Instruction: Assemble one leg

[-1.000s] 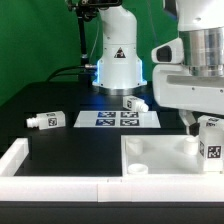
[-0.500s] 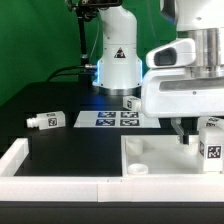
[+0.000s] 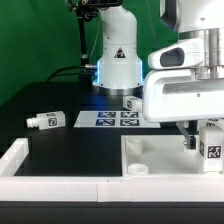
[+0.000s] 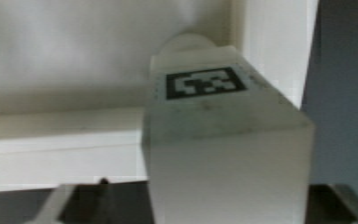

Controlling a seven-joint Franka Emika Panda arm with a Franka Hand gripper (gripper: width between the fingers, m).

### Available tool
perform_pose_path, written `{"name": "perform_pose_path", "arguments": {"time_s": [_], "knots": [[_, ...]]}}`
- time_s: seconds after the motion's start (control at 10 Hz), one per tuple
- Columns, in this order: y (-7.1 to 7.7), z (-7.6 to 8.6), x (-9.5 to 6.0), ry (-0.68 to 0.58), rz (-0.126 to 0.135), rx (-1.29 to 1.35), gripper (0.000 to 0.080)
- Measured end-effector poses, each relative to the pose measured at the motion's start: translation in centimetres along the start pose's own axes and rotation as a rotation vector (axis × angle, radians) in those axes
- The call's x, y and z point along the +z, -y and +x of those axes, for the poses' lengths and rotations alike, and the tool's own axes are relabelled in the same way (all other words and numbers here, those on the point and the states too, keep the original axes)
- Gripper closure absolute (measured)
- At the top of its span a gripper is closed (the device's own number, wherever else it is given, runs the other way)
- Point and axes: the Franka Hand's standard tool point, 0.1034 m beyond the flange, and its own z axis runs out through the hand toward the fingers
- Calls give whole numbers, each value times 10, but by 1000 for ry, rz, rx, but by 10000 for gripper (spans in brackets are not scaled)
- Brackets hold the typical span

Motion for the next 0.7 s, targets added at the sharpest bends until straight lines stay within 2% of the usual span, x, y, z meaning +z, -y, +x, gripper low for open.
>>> {"name": "perform_pose_path", "arguments": {"time_s": [0.1,0.3,0.7], "knots": [[-1,0,0,0,-1,62,517],[-4,0,0,-2,-12,227,517],[-17,-4,1,9,-21,819,517]]}}
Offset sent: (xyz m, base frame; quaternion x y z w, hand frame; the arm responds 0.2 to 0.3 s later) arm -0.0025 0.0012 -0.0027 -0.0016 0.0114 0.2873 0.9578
